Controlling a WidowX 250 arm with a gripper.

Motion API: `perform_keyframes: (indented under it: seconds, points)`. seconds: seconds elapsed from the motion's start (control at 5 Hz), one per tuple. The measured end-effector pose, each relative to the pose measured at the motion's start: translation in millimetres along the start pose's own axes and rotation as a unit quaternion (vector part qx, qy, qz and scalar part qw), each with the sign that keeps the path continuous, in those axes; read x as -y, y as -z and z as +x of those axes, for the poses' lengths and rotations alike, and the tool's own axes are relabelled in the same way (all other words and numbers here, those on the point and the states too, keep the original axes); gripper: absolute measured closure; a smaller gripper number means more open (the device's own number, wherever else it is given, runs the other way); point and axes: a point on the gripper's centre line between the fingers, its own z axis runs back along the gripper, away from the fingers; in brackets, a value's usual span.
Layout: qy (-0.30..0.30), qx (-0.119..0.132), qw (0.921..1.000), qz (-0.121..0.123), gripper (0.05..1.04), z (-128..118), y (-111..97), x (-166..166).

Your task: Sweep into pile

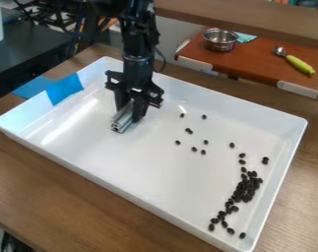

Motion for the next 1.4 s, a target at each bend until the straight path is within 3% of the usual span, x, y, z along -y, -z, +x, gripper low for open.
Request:
perform_keyframes:
  seconds: [0.4, 0.8, 1.4]
  points:
    - [0.044, -0.003, 0.9990, -0.011, 0.691, -18.3, -2.9, 36.0]
    - [0.061, 0.005, 0.9981, 0.000, 0.691, -21.2, -1.4, 53.9]
    - [0.099, 0.008, 0.9950, -0.006, 0.691, -30.9, -2.0, 108.7]
